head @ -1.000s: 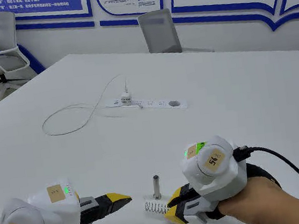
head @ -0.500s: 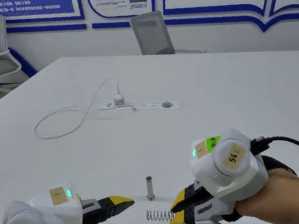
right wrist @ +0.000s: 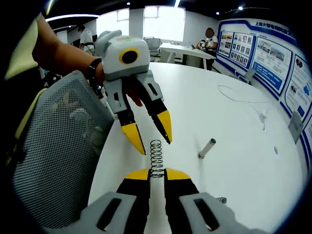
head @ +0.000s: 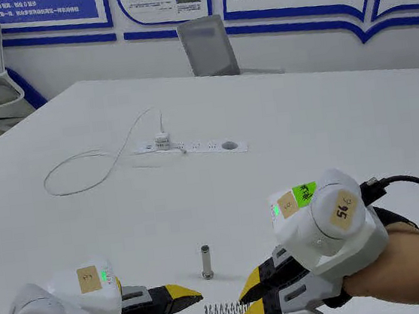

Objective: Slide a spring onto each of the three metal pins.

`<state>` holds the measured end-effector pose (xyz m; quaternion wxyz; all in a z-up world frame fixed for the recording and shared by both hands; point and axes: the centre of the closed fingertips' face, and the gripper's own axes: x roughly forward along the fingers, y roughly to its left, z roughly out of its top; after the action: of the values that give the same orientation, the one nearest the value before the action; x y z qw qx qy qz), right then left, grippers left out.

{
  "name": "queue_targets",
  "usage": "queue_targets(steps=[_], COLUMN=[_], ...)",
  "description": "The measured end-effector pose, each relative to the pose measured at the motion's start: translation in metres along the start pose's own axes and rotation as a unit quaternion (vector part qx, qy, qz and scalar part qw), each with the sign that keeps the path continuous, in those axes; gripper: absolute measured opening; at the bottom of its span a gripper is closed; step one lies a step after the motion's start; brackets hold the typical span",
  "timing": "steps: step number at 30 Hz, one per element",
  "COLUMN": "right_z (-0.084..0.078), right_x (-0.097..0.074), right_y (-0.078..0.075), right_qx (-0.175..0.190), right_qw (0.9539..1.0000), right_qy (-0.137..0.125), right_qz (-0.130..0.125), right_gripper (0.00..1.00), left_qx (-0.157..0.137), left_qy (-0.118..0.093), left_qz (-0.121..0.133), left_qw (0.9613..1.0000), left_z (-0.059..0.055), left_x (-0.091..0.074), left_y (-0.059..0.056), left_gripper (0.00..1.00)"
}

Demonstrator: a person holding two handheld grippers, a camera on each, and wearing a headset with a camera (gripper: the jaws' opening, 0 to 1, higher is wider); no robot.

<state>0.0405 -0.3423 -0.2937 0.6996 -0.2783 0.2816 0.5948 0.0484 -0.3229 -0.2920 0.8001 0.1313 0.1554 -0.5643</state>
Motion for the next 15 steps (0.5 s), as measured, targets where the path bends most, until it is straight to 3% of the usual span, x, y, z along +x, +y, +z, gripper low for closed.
queue_targets(steps=[15], right_z=[0.0019], right_x=[-0.0006], right_y=[0.009], right_qx=[-0.013], right_qw=[0.9997], right_qy=[0.005], right_qz=[0.021], right_gripper=[0.12], left_qx=[0.012], left_qy=[0.002], left_qz=[-0.023], left_qw=[0.9997], left_z=[-0.0008], left_x=[0.0026], left_y=[-0.011], left_gripper=[0.13])
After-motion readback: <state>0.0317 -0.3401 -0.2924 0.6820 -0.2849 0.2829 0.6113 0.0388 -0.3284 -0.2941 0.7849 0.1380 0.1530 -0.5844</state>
